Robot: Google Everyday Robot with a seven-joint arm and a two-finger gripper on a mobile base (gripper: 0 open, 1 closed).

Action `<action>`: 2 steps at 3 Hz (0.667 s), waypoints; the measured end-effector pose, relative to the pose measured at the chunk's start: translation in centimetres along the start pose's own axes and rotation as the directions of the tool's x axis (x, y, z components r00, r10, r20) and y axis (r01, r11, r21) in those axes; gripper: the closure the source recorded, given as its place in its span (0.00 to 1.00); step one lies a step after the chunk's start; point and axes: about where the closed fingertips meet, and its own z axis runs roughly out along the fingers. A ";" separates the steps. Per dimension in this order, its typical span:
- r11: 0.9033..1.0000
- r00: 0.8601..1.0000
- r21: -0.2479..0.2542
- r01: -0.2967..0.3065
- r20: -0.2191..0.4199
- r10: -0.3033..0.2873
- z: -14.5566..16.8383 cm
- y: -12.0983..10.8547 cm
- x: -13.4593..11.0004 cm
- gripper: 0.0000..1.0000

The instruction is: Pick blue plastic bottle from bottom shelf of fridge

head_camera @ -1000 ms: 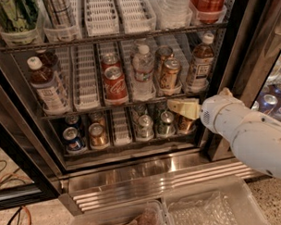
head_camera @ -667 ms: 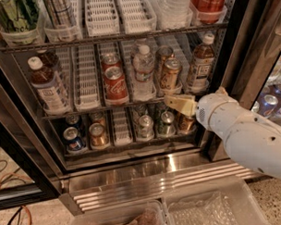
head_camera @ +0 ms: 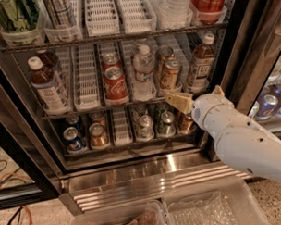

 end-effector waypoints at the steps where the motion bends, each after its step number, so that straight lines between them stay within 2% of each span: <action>1: 1.000 1.000 0.008 0.007 0.019 -0.008 0.3 0.2 0.0 0.14; 2: 1.000 0.999 0.014 0.016 0.037 -0.017 0.7 0.5 -0.3 0.30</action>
Offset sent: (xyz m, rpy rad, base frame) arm 0.0116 0.0087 -0.0011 -0.0186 -0.0554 -0.0226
